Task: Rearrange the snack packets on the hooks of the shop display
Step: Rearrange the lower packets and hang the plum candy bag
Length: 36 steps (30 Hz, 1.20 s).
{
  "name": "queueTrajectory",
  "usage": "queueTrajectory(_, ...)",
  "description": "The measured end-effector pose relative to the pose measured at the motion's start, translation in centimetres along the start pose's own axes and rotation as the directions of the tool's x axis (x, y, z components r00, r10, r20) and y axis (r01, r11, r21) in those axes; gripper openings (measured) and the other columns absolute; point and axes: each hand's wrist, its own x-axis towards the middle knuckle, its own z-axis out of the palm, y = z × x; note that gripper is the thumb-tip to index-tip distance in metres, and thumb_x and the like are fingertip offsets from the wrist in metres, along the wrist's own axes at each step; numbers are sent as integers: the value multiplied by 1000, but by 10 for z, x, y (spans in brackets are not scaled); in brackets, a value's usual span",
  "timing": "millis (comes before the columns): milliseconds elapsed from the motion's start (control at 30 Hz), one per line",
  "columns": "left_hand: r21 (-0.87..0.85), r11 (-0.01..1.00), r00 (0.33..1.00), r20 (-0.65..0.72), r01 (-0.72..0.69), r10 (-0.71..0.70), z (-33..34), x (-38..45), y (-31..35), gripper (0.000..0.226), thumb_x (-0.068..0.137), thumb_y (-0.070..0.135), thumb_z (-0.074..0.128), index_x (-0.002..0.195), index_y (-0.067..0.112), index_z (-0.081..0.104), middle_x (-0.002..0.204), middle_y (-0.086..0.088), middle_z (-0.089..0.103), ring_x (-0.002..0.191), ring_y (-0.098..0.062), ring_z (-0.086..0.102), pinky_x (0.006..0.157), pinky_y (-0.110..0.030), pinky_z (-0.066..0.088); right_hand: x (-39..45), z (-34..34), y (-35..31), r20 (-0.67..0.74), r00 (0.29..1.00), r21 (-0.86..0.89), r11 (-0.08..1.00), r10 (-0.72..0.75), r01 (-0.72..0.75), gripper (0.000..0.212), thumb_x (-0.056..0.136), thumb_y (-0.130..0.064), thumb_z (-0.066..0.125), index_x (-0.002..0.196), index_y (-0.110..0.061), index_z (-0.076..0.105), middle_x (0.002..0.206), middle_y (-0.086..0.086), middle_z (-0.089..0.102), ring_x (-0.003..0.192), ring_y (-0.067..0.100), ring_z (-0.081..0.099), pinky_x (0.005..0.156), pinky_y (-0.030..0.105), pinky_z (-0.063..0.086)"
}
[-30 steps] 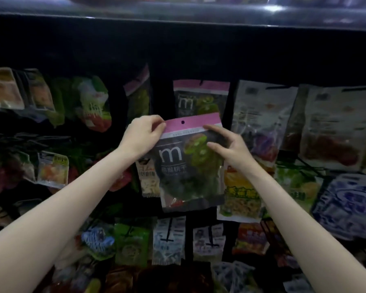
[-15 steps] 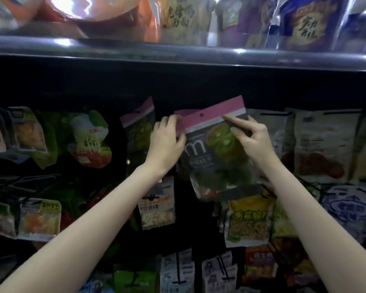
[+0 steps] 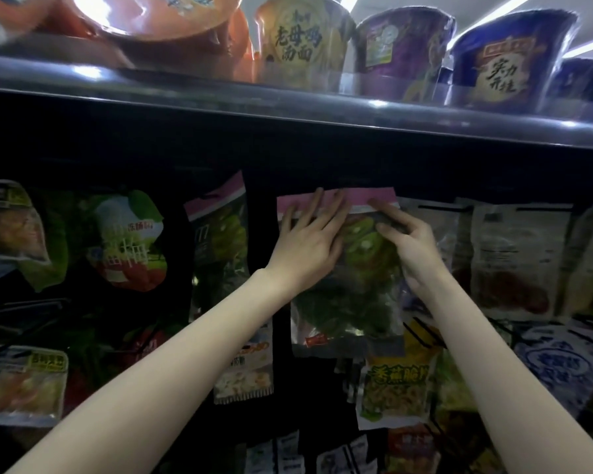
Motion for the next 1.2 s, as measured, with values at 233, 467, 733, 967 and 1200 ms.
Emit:
queueTrajectory(233, 35, 999, 977, -213, -14, 21, 12, 4, 6, 53, 93, 36, 28, 136, 13, 47, 142, -5, 45, 134, -27, 38, 106, -49, 30, 7, -9, 3, 46, 998, 43, 998, 39, -41, 31, 93, -5, 52, 116, -23, 63, 119, 9, 63, 109, 22, 61, 90, 33, 52)
queueTrajectory(467, -3, 999, 967, -251, 36, -35, 15, 4, 10, 52, 94, 35, 28, 136, 12, 47, 142, -4, 46, 133, -24, 40, 105, -49, 32, 6, -6, -1, 8, 999, -78, 996, -46, 46, 32, 93, -8, 54, 118, -26, 62, 124, 5, 61, 116, 19, 57, 97, 37, 49)
queueTrajectory(733, 59, 997, 973, -229, 41, -26, 24, -7, 18, 49, 93, 34, 32, 136, 17, 48, 146, -6, 41, 135, -26, 37, 106, -47, 31, -17, -8, 10, -12, 998, -72, 996, -63, 62, 35, 93, -8, 53, 119, -30, 60, 127, 0, 59, 121, 16, 53, 100, 40, 46)
queueTrajectory(967, -31, 999, 946, -322, 19, -28, 28, -22, 8, 49, 93, 27, 34, 140, 16, 42, 149, -7, 34, 138, -22, 24, 111, -41, 20, -25, -6, 7, 67, 981, -226, 955, -181, 192, 38, 93, -6, 54, 122, -30, 55, 139, -1, 49, 137, 13, 31, 112, 27, 30)
queueTrajectory(1200, -48, 998, 960, -276, 45, -57, 20, -3, 9, 52, 94, 30, 27, 142, 16, 38, 149, -5, 35, 138, -25, 30, 108, -45, 25, -8, 0, 5, -11, 986, -145, 976, -166, 163, 36, 94, -6, 51, 123, -27, 55, 134, 0, 54, 131, 17, 43, 107, 43, 40)
